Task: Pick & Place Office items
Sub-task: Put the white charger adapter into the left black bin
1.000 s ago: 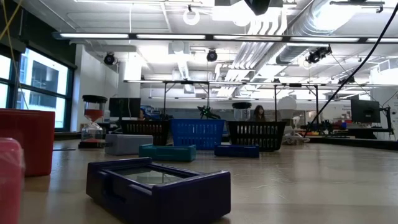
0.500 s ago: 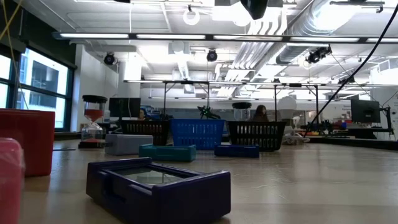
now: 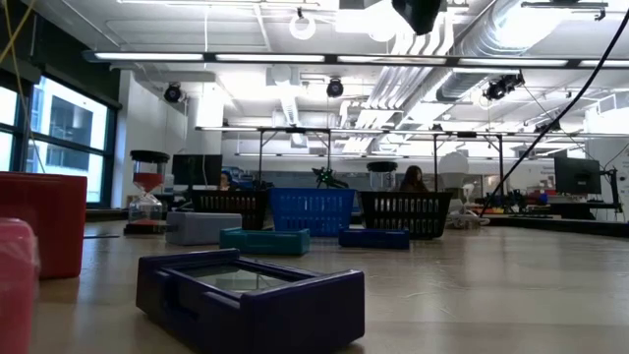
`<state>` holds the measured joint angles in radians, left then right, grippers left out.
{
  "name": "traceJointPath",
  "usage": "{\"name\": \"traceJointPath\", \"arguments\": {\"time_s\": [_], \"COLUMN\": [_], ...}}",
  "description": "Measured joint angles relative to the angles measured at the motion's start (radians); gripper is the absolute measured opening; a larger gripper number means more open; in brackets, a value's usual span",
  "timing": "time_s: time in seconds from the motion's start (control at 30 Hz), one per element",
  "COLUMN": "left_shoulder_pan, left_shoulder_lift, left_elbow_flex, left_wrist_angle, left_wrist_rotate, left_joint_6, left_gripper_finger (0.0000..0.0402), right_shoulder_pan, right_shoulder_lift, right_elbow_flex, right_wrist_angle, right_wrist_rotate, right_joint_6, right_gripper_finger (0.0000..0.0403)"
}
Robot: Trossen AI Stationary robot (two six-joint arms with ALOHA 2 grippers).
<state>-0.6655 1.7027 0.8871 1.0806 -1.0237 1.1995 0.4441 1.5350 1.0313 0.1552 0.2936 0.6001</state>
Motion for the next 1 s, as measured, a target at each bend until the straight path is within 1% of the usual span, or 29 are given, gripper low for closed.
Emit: {"name": "traceJointPath", "arguments": {"time_s": [0.07, 0.23, 0.53, 0.63, 0.8, 0.9, 1.0], "left_shoulder_pan": [-0.005, 0.003, 0.082, 0.121, 0.216, 0.285, 0.345], "left_shoulder_lift": [0.000, 0.000, -0.002, -0.002, -0.020, -0.040, -0.086], "left_elbow_flex": [0.000, 0.000, 0.000, 0.000, 0.000, 0.000, -0.008], "left_wrist_angle": [0.003, 0.002, 0.002, 0.001, -0.031, -0.093, -0.178], "left_wrist_rotate": [-0.028, -0.088, -0.195, -0.234, -0.248, -0.258, -0.268], "left_joint_6": [0.023, 0.043, 0.069, 0.103, 0.124, 0.125, 0.108], "left_gripper_finger": [0.0145, 0.0145, 0.0145, 0.0145, 0.0145, 0.0145, 0.0145], "right_shoulder_pan": [0.014, 0.053, 0.108, 0.119, 0.119, 0.119, 0.119], "right_shoulder_lift": [-0.020, -0.060, -0.100, -0.098, -0.099, -0.099, -0.099], "right_elbow_flex": [0.000, -0.001, 0.000, -0.001, -0.001, -0.001, -0.001], "right_wrist_angle": [-0.052, -0.119, -0.201, -0.218, -0.252, -0.253, -0.257], "right_wrist_rotate": [0.024, 0.114, 0.240, 0.270, 0.285, 0.285, 0.282], "right_joint_6": [0.012, 0.028, 0.024, 0.024, 0.024, 0.024, 0.028], "right_gripper_finger": [0.0221, 0.0209, 0.0185, 0.0180, 0.0174, 0.0173, 0.0173]}}
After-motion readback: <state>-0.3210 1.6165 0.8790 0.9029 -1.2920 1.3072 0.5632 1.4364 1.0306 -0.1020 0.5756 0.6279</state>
